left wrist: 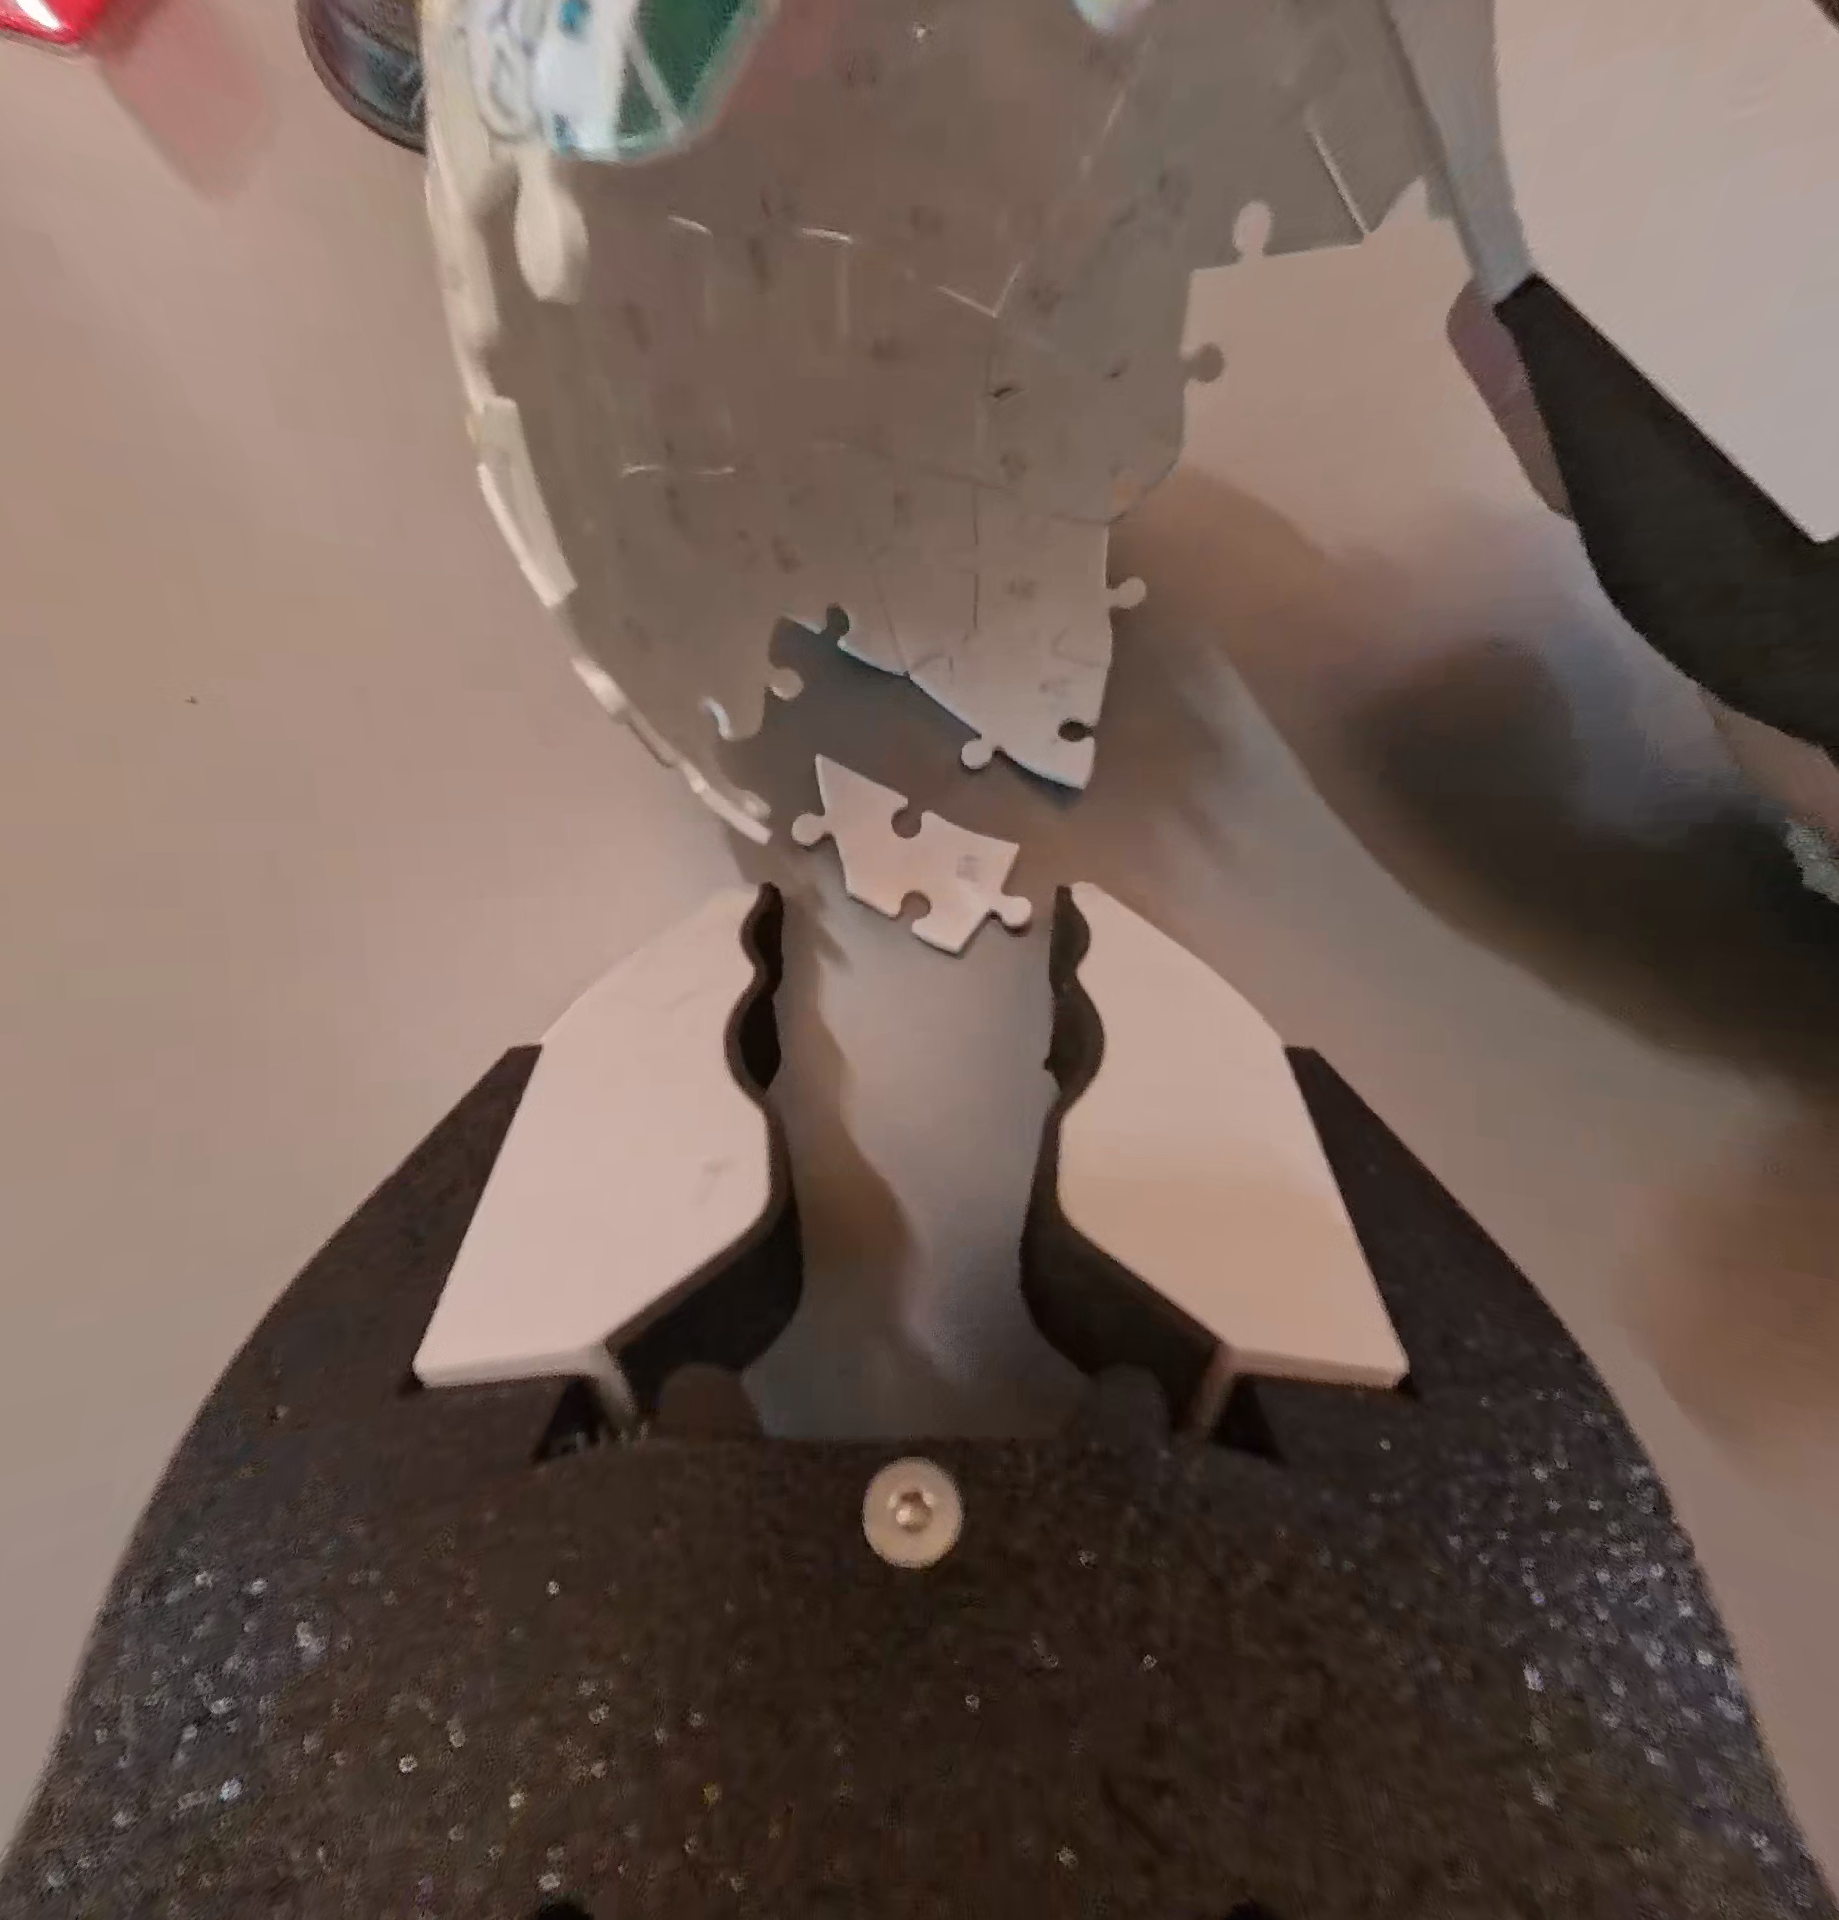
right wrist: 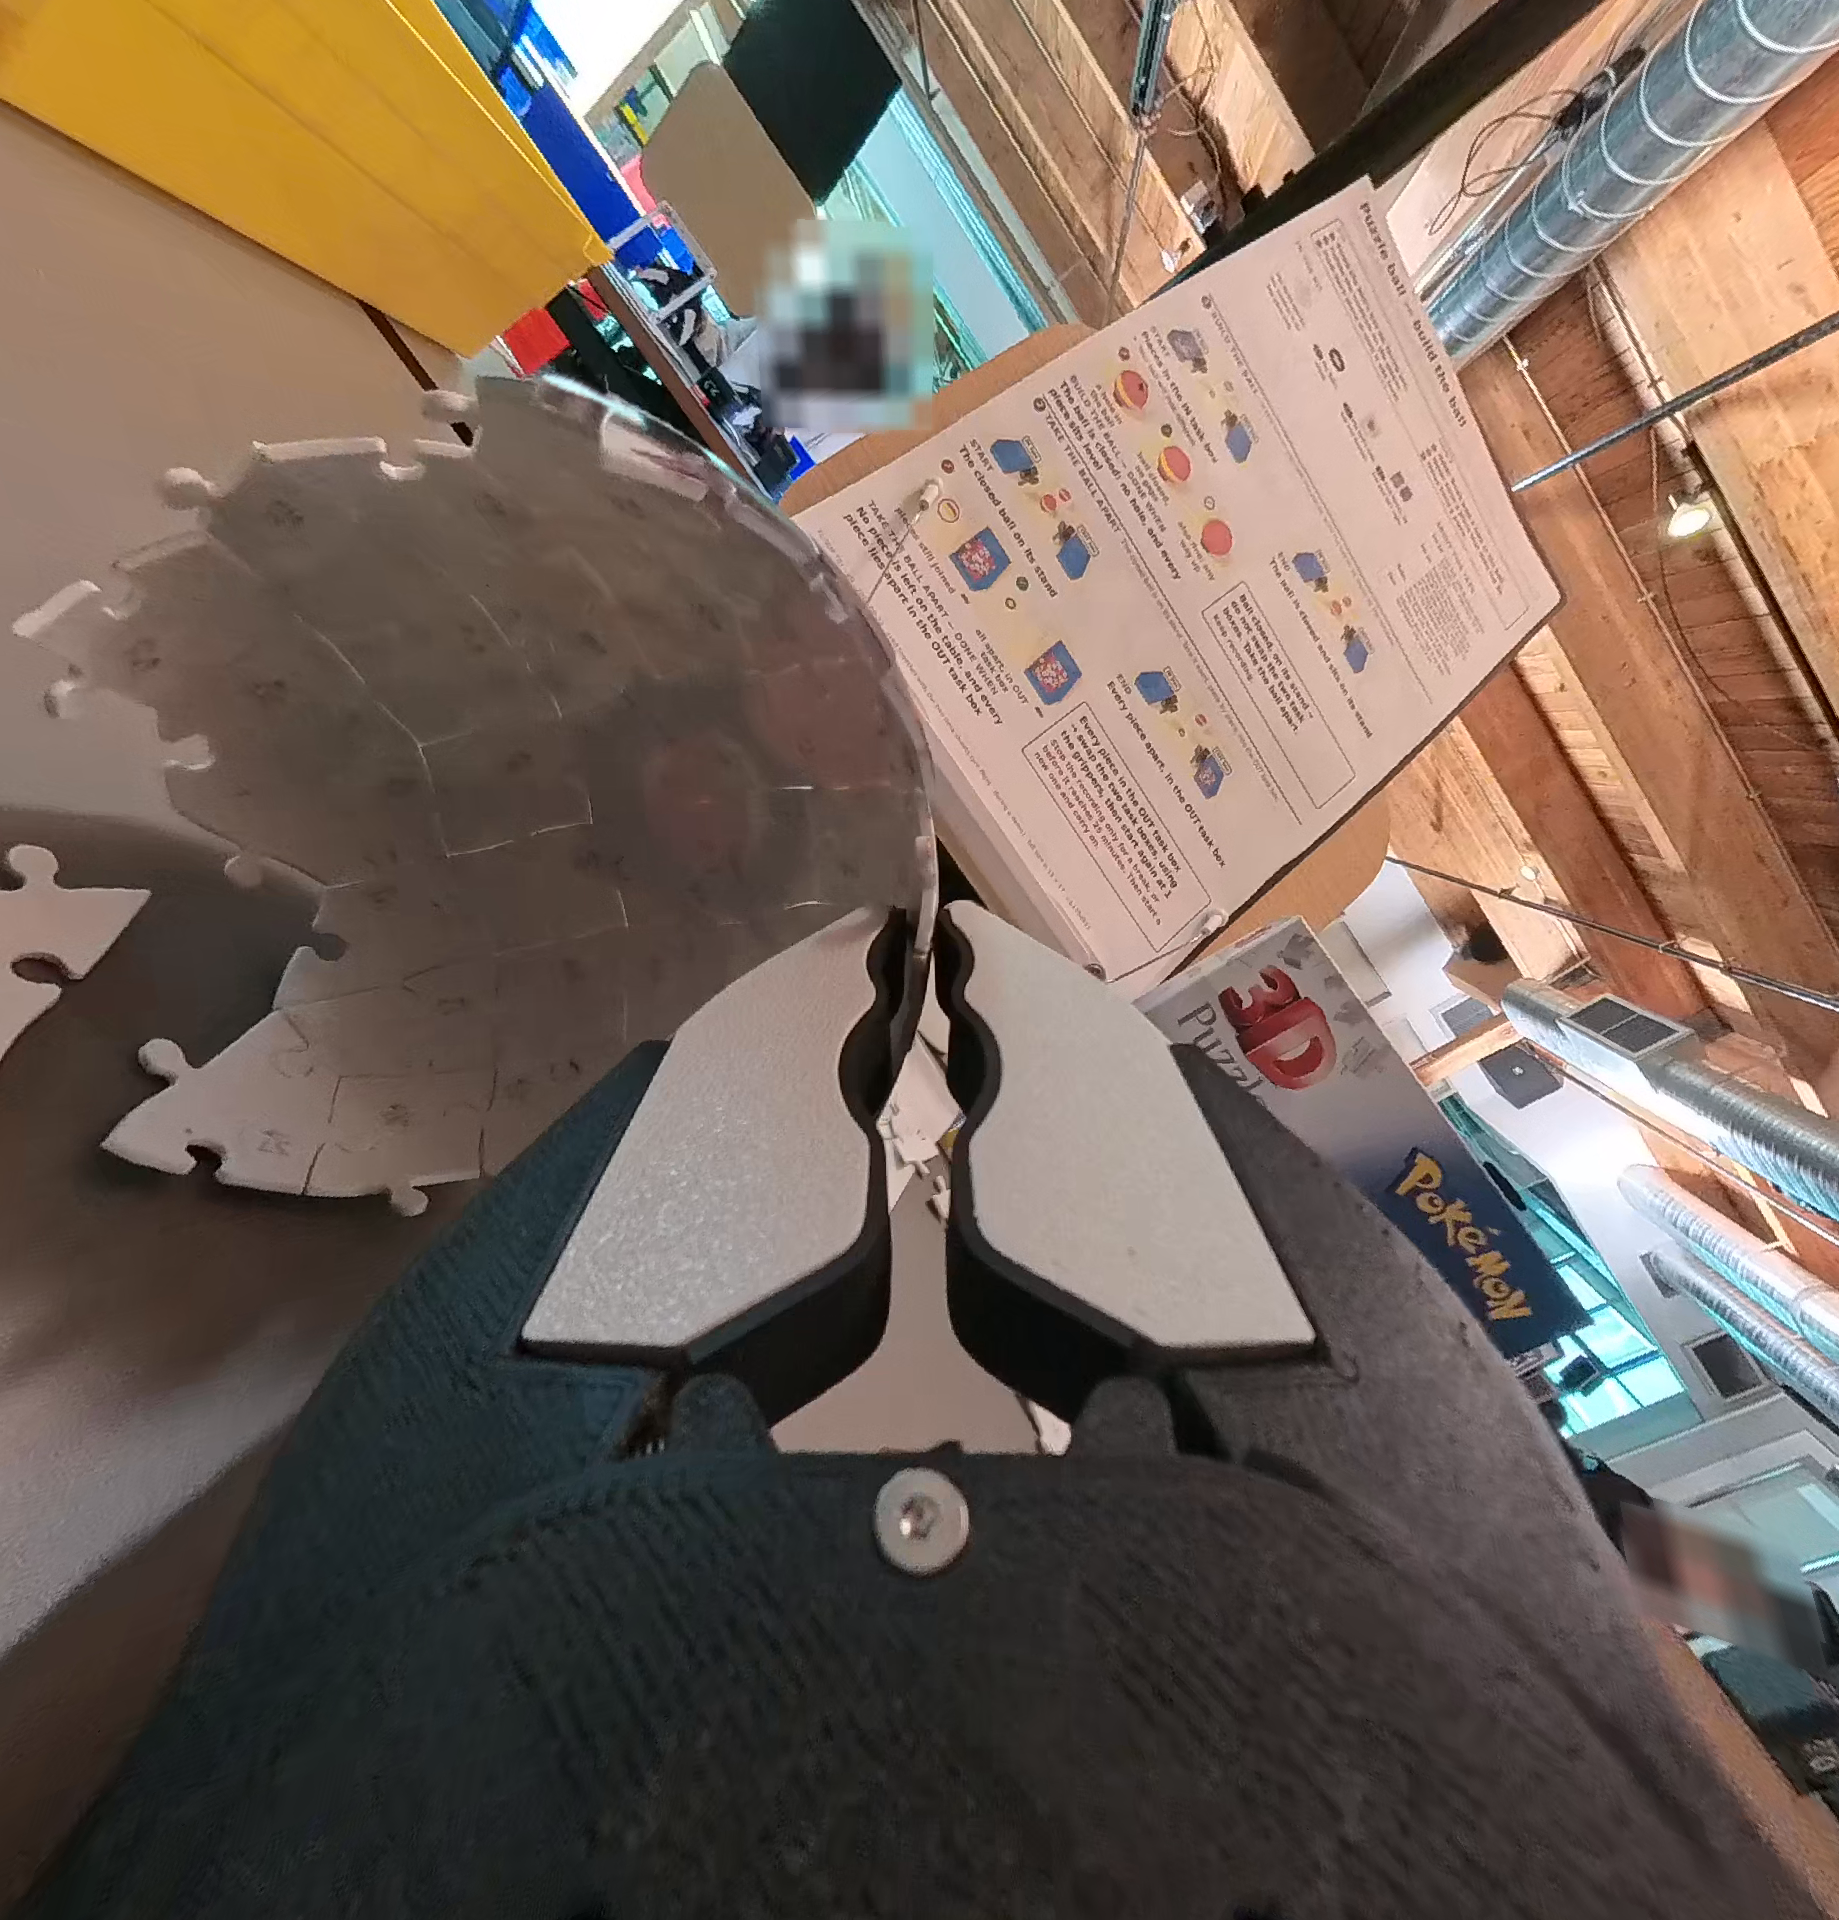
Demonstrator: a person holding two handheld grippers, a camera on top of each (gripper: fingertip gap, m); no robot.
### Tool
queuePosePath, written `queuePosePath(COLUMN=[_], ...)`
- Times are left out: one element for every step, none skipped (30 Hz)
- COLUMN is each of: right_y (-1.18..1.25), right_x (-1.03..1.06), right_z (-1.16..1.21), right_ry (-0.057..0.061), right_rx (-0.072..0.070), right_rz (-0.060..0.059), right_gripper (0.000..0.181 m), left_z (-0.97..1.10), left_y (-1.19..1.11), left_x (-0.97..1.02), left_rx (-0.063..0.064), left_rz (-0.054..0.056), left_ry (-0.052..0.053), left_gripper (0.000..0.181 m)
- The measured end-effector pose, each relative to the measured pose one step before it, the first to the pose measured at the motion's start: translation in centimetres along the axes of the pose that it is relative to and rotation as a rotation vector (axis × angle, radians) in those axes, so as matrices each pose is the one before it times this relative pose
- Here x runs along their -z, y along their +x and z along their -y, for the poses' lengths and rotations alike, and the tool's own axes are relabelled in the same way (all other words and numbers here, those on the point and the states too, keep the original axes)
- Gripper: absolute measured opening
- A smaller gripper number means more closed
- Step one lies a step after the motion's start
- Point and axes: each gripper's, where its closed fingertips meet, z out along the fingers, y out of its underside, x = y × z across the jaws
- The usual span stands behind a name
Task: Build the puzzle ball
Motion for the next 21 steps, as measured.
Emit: queuePosePath(right_y=[-0.011, -0.018, -0.02, -0.02, -0.003, 0.002, -0.009, -0.011, -0.019, -0.024, -0.025, 0.004, 0.019, -0.003, 0.026, 0.025, 0.013, 0.017, 0.006, 0.002, 0.017], right_x=[-0.019, -0.012, -0.009, 0.021, 0.024, 0.042, 0.029, 0.026, 0.04, 0.049, 0.038, 0.031, 0.026, 0.023, 0.048, 0.069, 0.077, 0.089, 0.063, 0.048, 0.041], right_z=[-0.034, 0.007, 0.038, 0.053, 0.046, 0.012, 0.014, -0.003, 0.001, 0.019, -0.025, -0.012, -0.015, -0.037, -0.038, -0.03, -0.058, -0.081, -0.07, -0.078, -0.081], right_ry=[0.0003, 0.0009, 0.0031, 0.0038, 0.0028, 0.0002, 0.0001, 0.0001, 0.0006, 0.0013, -0.0006, -0.0006, -0.0009, -0.0018, -0.0016, -0.0001, -0.0019, -0.0027, -0.0021, -0.004, -0.004], right_rx=[-0.0052, -0.0028, -0.0021, -0.0027, -0.0024, -0.0017, -0.0013, -0.0022, -0.0038, -0.0025, -0.0025, -0.0015, 0.0031, -0.0013, -0.0025, -0.0034, -0.0057, -0.0066, -0.0011, -0.002, -0.0085], right_rz=[0.001, 0.0011, 0.0007, 0.0013, -0.0003, -0.0003, 0.0005, 0.0002, 0.0012, 0.0009, 0.0009, -0.0006, -0.0013, 0.0004, -0.002, -0.0014, -0.0005, -0.0014, 0.0001, 0.0006, 0.0], right_gripper=[0.005, 0.005, 0.005, 0.005, 0.005, 0.005, 0.005, 0.005, 0.005, 0.005, 0.005, 0.005, 0.005, 0.005, 0.005, 0.005, 0.005, 0.005, 0.005, 0.005, 0.005], left_z=[0.024, -0.078, -0.043, 0.028, 0.017, 0.023, 0.008, 0.002, 0.002, 0.011, 0.057, 0.074, 0.045, 0.01, -0.017, -0.044, -0.046, -0.051, -0.065, -0.012, 0.035], left_y=[0.089, -0.15, -0.105, 0.211, 0.154, 0.014, 0.01, 0.028, 0.004, 0.015, 0.073, 0.098, -0.013, -0.048, -0.02, 0.005, -0.024, -0.089, -0.069, -0.013, 0.151], left_x=[-0.081, -0.098, -0.089, -0.039, -0.02, -0.011, -0.007, -0.002, -0.006, -0.017, -0.016, -0.018, -0.002, 0.025, 0.032, 0.053, 0.059, 0.042, 0.0, -0.012, 0.005], left_rx=[-0.008, -0.0125, -0.0152, -0.0126, 0.0008, 0.0046, 0.0019, 0.0009, 0.002, 0.0026, -0.0008, -0.0047, -0.0024, -0.0007, -0.0012, 0.0008, 0.0063, 0.0143, 0.0185, 0.0225, 0.02], left_rz=[0.0029, 0.0234, 0.0239, -0.0017, -0.0024, 0.0028, 0.0017, 0.0008, 0.0018, 0.0024, -0.0009, -0.0015, 0.0066, 0.0084, 0.008, 0.0078, 0.0102, 0.014, 0.0128, 0.0094, -0.0014], left_ry=[-0.0018, -0.008, -0.0065, -0.0011, -0.0005, -0.0005, 0.0002, -0.0001, -0.0008, -0.0011, 0.0022, 0.0049, 0.0026, 0.001, 0.0001, -0.0011, -0.0003, 0.001, -0.0037, -0.0017, 0.0017], left_gripper=[0.048, 0.045, 0.042, 0.036, 0.034, 0.033, 0.032, 0.031, 0.03, 0.028, 0.024, 0.021, 0.021, 0.021, 0.021, 0.022, 0.025, 0.031, 0.037, 0.041, 0.042])
